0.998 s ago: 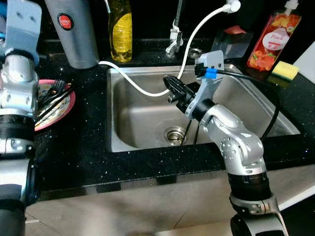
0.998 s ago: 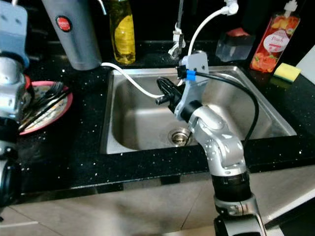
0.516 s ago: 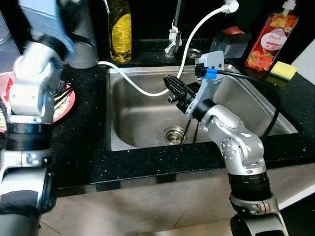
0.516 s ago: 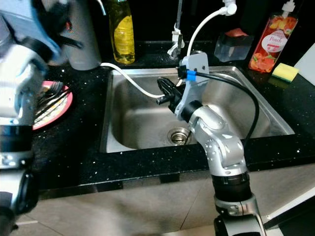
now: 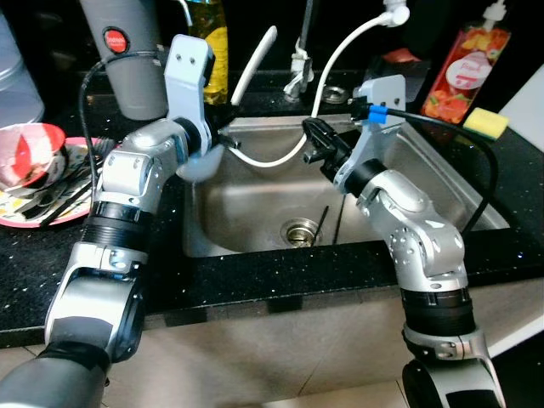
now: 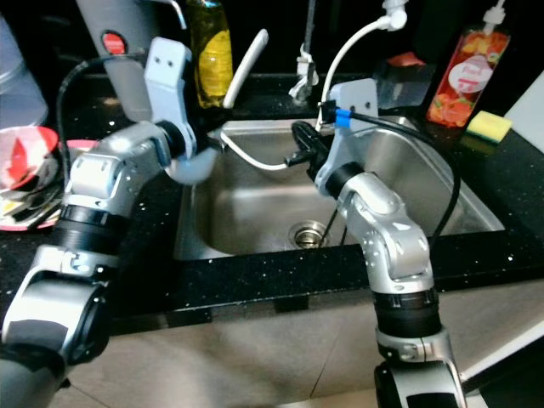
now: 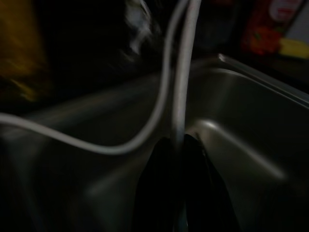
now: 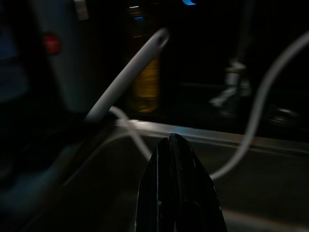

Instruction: Kitchen organization

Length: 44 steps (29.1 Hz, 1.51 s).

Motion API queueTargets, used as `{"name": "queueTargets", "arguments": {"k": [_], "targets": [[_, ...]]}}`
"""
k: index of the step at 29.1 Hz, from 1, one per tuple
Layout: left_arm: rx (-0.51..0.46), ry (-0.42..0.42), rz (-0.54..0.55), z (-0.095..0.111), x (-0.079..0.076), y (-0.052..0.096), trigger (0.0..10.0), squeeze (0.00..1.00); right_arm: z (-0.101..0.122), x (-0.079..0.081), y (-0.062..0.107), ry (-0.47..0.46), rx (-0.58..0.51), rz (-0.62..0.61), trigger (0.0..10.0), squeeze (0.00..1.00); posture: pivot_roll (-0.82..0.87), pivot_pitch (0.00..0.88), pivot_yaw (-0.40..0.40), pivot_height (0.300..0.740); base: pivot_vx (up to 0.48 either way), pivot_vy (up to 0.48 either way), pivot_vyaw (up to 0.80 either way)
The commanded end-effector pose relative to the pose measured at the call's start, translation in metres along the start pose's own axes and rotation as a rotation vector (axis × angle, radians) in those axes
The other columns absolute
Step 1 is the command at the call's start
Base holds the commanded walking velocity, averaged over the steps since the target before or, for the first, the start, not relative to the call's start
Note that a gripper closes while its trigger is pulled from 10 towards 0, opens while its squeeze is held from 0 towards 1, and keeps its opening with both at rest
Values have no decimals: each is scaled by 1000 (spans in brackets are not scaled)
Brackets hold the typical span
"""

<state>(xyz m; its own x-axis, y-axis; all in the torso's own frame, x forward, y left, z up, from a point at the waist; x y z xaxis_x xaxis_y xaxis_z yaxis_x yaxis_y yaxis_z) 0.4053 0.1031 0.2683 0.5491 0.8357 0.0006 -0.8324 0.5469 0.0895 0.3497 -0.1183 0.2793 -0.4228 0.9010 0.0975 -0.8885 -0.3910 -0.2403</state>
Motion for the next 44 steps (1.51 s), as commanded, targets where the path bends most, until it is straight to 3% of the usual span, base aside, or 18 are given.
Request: {"name": "queueTargets", "arguments": {"k": [1,10,11,12,14,15,16,17,25,26,28,31,32,33,36,40,41,44], "targets": [[10,43,-43,0,-7,-4,10000,0,1,-5,-1,6,-8,-31,10000,0,77,20,-23,740,0,0,0],[100,99,-64,-28,-16,-12,10000,0,-2,-6,-1,-18,-3,-40,10000,0,72,25,-24,740,0,0,0],[118,115,-73,-35,-19,-13,10000,90,-3,-5,-1,-20,-2,-38,10000,0,71,27,-25,740,0,0,0],[132,128,-79,-40,-21,-13,10000,306,-3,-4,-1,-21,0,-34,10000,0,69,28,-24,740,0,0,0],[141,136,-82,-43,-22,-13,10000,306,-4,-3,-1,-21,1,-32,10000,0,69,28,-24,740,0,0,0],[147,146,-88,-45,-24,-13,10000,506,-4,-2,-2,-24,5,-24,10000,0,68,29,-24,740,0,0,0],[147,146,-88,-45,-24,-13,10000,506,-4,-2,-2,-24,5,-24,10000,0,68,29,-24,740,0,0,0],[151,149,-96,-47,-26,-13,10000,1000,-6,1,-1,-24,13,-10,10000,0,68,28,-23,740,0,0,0],[114,125,-119,-41,-29,-9,10000,1000,-11,5,1,-21,44,33,10000,0,71,31,-24,740,0,0,0],[49,108,-82,-27,-22,-6,10000,0,-12,6,2,-14,53,59,10000,0,71,33,-23,740,0,0,0],[27,102,-58,-22,-18,-4,10000,0,-12,7,3,-12,57,72,10000,0,70,34,-23,740,0,0,0],[27,-132,239,-8,16,6,10000,0,-12,26,11,-24,77,243,10000,0,73,37,-22,740,0,0,0],[27,-132,239,-8,16,6,10000,0,-12,26,11,-24,77,243,10000,0,73,37,-22,740,0,0,0],[30,-192,329,-4,27,12,10000,0,-12,32,14,-20,80,290,10000,0,74,38,-23,740,0,0,0],[35,-211,392,-1,38,20,10000,0,-12,37,16,-18,85,323,10000,0,76,40,-23,740,0,0,0],[67,-218,500,-2,62,43,10000,0,-14,47,20,-16,89,384,10000,0,81,46,-19,740,0,0,0],[98,-222,548,-6,73,56,10000,0,-13,53,23,-19,84,417,10000,0,83,48,-17,740,0,0,0],[130,-224,580,-11,82,69,10000,0,-12,57,25,-23,77,444,10000,0,86,50,-16,740,0,0,0]]}}
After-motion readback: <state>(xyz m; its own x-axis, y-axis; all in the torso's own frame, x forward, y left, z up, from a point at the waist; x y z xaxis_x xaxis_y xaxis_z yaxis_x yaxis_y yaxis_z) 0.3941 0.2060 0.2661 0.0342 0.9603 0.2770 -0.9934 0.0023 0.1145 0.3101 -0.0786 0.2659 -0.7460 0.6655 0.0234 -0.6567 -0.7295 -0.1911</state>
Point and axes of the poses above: a point about 5 cm out from each wrist's last joint towards the gripper, its own y axis pointing back from the gripper into the wrist, its own z axis along the axis of the wrist's last joint, x = y × z, the point moved 2 cm from there along -y, pointing out of the wrist towards the gripper, and after that the axes turned 5 degrees about -y, right-handed, at the moved point
